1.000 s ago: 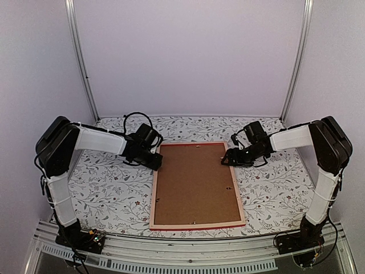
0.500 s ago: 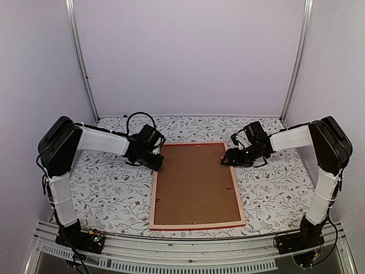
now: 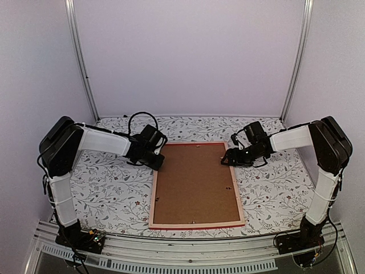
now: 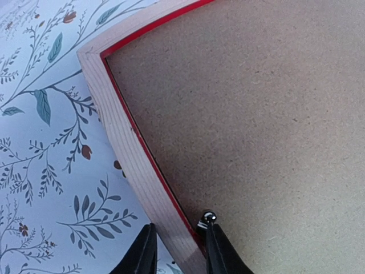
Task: Put the photo into the frame
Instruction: Press the fastener onto the backboard.
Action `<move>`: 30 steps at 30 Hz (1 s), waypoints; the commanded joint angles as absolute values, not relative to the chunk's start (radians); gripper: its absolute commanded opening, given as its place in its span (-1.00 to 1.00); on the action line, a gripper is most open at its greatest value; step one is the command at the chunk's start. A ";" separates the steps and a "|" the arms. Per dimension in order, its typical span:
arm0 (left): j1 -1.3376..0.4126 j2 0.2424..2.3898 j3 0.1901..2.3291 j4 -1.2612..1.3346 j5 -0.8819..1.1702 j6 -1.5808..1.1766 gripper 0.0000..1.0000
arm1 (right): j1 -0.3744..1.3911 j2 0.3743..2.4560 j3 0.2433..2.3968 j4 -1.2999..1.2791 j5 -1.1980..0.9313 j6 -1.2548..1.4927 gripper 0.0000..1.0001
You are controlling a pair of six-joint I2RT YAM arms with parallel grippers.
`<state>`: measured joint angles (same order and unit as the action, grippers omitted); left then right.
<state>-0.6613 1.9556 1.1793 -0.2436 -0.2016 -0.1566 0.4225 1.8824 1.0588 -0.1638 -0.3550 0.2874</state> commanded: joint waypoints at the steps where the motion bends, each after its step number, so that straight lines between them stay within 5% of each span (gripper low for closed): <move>1: -0.663 1.983 1.196 -0.219 -0.206 -0.119 -0.44 | 0.419 1.931 1.020 -0.224 -0.348 0.285 0.63; 10: -0.662 1.975 1.185 -0.184 -0.179 -0.105 -0.56 | 0.419 1.931 1.027 -0.228 -0.348 0.283 0.63; 19: -0.658 1.895 1.144 -0.183 -0.127 -0.166 0.25 | 0.419 1.928 1.031 -0.234 -0.349 0.281 0.63; 30: -0.727 1.678 0.958 -0.252 -0.052 -0.272 0.43 | 0.419 1.924 1.030 -0.235 -0.347 0.281 0.64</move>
<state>-0.6739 1.7664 1.0233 -0.2081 -0.0837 -0.2161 0.4225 1.8824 1.0569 -0.1596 -0.3550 0.2867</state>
